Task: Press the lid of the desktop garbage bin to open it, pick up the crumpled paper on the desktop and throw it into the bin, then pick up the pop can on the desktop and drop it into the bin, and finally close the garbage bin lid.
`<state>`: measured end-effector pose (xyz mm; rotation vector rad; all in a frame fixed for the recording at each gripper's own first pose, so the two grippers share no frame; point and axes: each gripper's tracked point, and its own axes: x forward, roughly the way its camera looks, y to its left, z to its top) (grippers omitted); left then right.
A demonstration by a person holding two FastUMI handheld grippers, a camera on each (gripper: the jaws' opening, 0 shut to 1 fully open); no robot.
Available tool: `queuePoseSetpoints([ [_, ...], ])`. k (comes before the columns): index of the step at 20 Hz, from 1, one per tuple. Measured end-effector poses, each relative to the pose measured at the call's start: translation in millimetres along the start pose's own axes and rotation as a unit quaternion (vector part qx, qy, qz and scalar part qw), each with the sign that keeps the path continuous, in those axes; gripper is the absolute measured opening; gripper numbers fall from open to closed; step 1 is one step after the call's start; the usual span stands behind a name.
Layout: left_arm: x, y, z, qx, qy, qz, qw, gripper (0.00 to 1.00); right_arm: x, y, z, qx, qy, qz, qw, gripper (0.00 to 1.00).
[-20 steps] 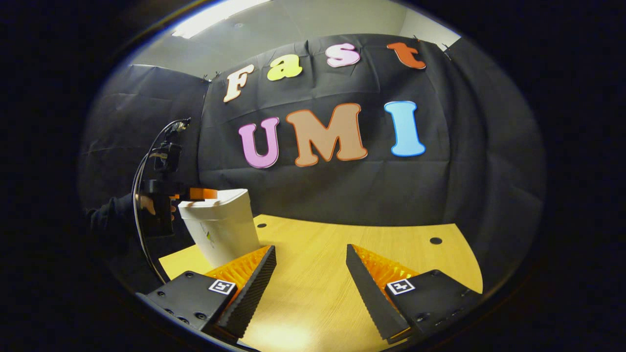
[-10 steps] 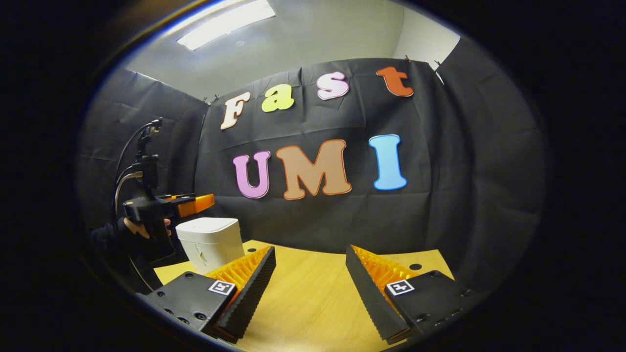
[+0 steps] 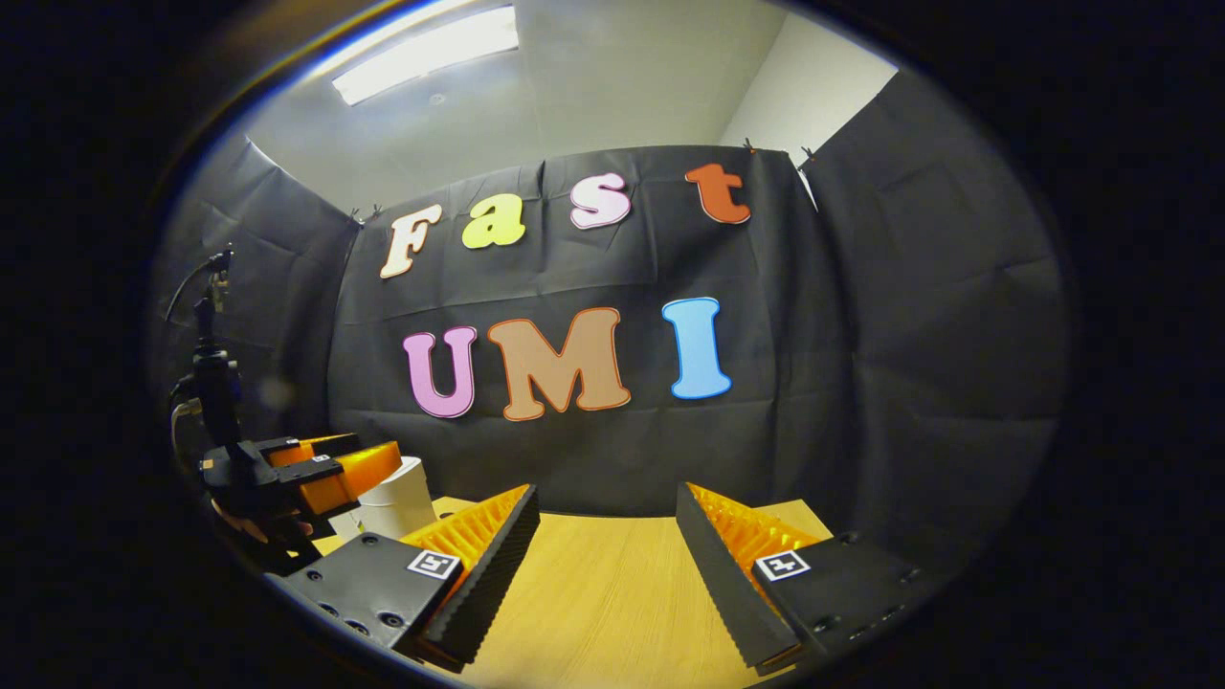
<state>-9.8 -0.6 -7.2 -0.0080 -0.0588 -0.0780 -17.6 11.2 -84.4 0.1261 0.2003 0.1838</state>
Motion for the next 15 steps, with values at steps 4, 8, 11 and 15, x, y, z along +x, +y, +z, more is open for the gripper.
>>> queuePoseSetpoints([
  [4, -8, -12, 1, -0.026, 0.003, -0.018, 0.999, 0.91, -4, 1, 2, -0.001, -0.005, -0.019, 1.000, 0.96],
  [8, -9, -10, 4, -0.027, 0.003, -0.021, 0.999, 0.91, -4, -4, 4, 0.005, -0.012, -0.034, 0.999, 0.96],
  [11, -11, -10, 4, -0.017, 0.008, -0.027, 0.999, 0.93, -4, -7, 0, 0.007, -0.004, -0.041, 0.999, 0.96],
  [15, -10, -15, 9, -0.009, 0.004, -0.038, 0.999, 0.93, -5, -6, 2, 0.007, -0.003, -0.041, 0.999, 0.96],
])
